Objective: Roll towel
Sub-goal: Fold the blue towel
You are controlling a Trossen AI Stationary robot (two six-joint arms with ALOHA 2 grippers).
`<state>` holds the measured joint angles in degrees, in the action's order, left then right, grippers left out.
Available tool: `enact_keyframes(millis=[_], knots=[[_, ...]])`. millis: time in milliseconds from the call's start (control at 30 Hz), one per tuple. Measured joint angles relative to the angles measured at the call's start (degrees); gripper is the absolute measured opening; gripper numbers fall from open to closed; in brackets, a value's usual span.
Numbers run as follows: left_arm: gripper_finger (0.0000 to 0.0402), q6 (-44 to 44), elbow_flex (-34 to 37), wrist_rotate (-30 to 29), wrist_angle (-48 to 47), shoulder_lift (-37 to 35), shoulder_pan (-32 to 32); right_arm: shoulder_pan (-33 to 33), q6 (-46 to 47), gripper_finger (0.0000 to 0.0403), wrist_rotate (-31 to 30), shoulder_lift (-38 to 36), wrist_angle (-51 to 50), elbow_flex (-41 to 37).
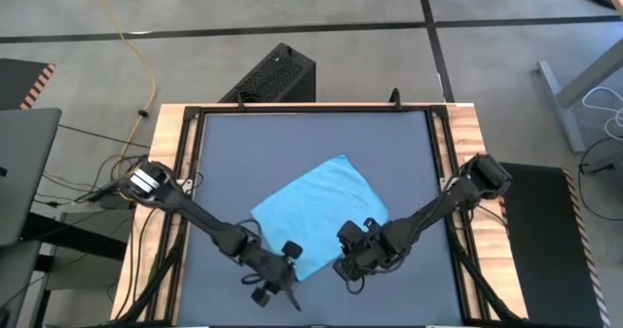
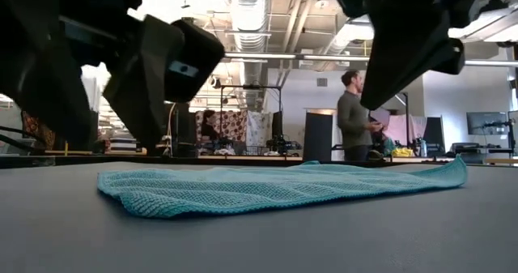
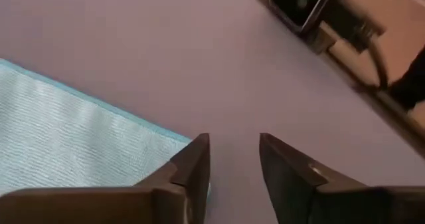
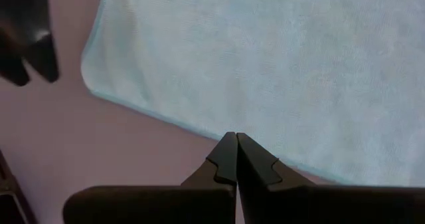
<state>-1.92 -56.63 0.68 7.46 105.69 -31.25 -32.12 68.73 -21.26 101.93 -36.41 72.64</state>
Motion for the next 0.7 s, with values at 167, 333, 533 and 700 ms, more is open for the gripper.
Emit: enact_keyframes(millis=[167,333,533,700], knots=[[0.0137,0.62,-1.98,-3.89,-4.95,2.53,-0.37,-0.7,0.48,0.0025,-0.83,0.0,-0.04,0.0],[0.0137,3.34,-2.09,-7.74,-6.15,2.38,-0.62,-0.3,0.43,0.0025,-0.8,0.0,-0.04,0.0],[0.0137,6.55,-2.07,-8.9,-7.13,2.38,-0.63,0.41,-2.05,0.0025,-0.11,-0.47,-1.4,0.0],[0.0114,6.19,-2.07,-8.76,-7.06,2.38,-0.63,0.19,-0.59,0.0025,-0.48,-5.03,-9.21,0.0]])
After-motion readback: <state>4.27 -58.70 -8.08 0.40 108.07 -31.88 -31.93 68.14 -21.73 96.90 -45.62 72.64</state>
